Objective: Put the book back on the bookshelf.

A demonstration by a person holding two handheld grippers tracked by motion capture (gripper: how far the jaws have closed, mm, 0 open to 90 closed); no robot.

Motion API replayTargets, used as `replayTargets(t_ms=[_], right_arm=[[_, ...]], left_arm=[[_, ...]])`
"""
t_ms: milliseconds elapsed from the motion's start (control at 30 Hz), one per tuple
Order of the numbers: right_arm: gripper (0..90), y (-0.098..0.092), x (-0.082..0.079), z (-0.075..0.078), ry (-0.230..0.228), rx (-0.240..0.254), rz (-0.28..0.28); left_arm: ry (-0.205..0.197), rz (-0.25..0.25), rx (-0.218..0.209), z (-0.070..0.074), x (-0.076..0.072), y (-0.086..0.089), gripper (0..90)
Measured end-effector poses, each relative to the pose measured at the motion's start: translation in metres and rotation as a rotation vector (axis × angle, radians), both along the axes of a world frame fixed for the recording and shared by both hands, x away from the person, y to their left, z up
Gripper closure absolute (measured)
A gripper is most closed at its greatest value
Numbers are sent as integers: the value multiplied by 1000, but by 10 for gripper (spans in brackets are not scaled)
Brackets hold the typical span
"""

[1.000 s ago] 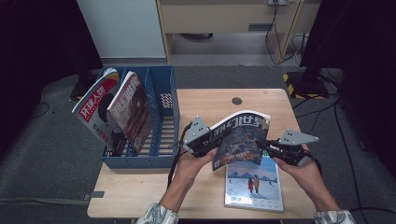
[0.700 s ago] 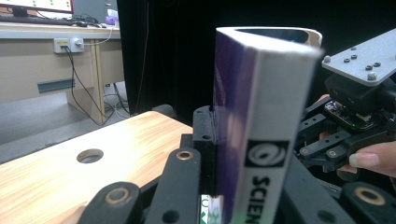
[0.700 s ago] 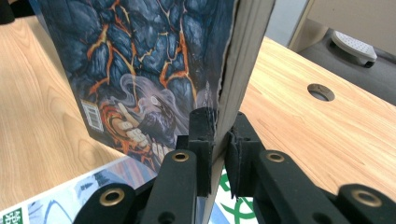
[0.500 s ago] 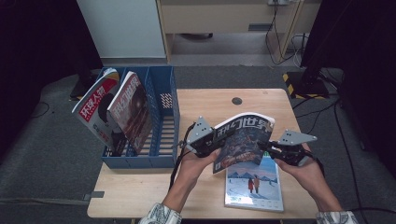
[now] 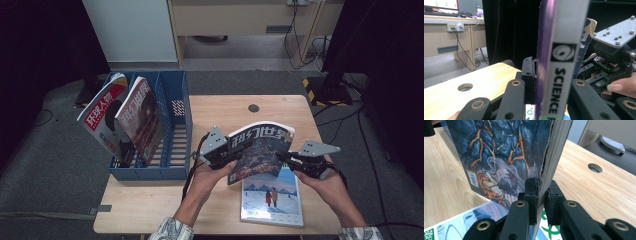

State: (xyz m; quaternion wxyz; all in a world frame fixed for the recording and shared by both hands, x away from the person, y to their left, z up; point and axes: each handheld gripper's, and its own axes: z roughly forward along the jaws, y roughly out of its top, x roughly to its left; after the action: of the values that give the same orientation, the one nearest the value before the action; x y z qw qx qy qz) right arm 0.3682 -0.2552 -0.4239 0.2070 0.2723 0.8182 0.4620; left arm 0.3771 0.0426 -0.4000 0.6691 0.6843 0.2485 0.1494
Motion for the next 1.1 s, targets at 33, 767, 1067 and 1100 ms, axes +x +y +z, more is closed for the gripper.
replayTargets(t_ms=[33,767,1067,1100], right_arm=[[816,0,0,0,1,1,1],[827,3,-5,0,-16,1,54],[829,5,-7,1,-25,5,87],[828,5,-8,1,-23,6,88]], left_arm=[[-1,-1,-6,1,0,0,742],[16,-38,6,8,0,5,685],[9,-63,22,10,1,10,678],[2,-55,29,10,1,10,678]])
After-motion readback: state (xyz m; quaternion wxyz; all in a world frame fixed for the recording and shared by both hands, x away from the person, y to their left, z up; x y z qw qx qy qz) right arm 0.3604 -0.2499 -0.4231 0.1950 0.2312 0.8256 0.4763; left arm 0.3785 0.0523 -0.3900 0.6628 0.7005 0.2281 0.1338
